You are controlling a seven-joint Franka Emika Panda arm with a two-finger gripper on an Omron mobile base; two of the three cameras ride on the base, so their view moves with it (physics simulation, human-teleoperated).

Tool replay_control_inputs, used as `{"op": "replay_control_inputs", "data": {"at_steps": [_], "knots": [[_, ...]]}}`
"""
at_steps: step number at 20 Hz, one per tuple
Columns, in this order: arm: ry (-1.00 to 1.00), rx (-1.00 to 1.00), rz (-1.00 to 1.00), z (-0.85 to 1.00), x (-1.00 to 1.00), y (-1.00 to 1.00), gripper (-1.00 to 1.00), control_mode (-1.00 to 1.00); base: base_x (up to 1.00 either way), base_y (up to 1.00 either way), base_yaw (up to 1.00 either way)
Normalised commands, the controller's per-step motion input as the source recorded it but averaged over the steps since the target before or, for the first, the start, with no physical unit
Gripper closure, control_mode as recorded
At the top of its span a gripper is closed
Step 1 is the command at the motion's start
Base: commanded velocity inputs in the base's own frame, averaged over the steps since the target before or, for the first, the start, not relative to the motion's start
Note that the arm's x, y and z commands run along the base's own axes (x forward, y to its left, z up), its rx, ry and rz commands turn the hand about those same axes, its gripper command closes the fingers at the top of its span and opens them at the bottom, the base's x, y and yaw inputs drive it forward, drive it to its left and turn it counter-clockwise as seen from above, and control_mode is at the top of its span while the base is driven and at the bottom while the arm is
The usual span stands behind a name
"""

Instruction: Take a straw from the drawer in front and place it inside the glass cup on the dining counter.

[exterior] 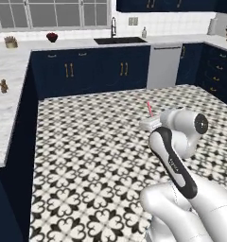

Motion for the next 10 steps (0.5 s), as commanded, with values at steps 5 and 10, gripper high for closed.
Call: {"op": "replay_control_inputs", "data": {"at_steps": [5,10], "knots": [[0.0,0.0,0.0,0.0,0.0,0.0,1.0,1.0,-0.38,1.0,-0.27],[0.0,0.0,0.0,0.0,0.0,0.0,1.0,1.0,-0.4,1.0,-0.26]]}}
